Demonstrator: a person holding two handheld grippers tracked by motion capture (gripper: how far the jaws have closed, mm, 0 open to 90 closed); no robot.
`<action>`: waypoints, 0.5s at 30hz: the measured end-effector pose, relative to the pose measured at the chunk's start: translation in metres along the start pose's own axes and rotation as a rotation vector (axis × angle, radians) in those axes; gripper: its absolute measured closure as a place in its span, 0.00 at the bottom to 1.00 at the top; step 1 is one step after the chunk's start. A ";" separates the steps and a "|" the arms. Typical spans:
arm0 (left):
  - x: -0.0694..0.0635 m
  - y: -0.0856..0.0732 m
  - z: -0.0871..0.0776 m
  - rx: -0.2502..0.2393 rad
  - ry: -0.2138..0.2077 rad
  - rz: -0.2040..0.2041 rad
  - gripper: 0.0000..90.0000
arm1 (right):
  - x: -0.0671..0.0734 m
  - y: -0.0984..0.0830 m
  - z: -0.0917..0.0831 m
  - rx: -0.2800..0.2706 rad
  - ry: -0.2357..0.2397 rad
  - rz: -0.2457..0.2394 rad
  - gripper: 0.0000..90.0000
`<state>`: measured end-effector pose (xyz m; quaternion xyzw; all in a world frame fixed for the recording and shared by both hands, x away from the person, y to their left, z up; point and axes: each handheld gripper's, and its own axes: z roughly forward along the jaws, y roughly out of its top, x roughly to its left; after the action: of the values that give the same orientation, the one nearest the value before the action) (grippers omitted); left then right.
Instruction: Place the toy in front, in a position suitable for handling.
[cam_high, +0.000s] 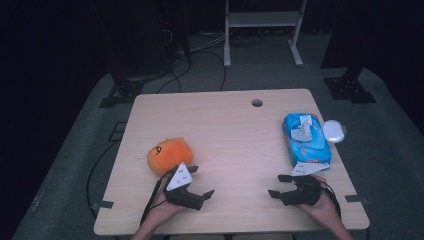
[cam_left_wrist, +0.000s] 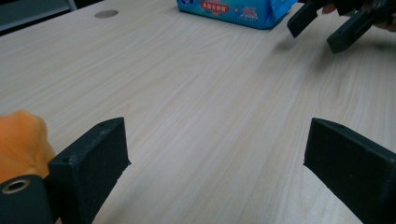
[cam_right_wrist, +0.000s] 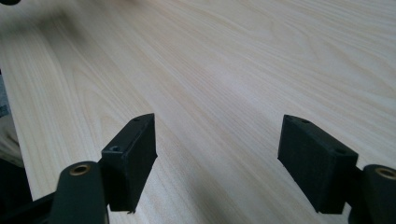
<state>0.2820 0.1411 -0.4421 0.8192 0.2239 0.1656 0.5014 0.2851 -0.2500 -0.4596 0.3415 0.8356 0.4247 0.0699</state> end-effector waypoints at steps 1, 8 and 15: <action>0.000 0.003 -0.002 -0.008 0.003 -0.003 0.06 | 0.000 0.000 0.000 0.001 0.002 0.001 0.30; 0.012 0.023 -0.014 -0.035 0.004 0.014 0.06 | -0.002 0.001 0.000 0.000 -0.006 0.012 0.29; 0.027 0.042 -0.023 -0.066 0.023 0.031 0.06 | -0.001 0.002 0.001 0.004 -0.007 0.005 0.29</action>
<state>0.3016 0.1558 -0.3931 0.8035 0.2116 0.1901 0.5230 0.2873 -0.2497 -0.4591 0.3450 0.8355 0.4218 0.0708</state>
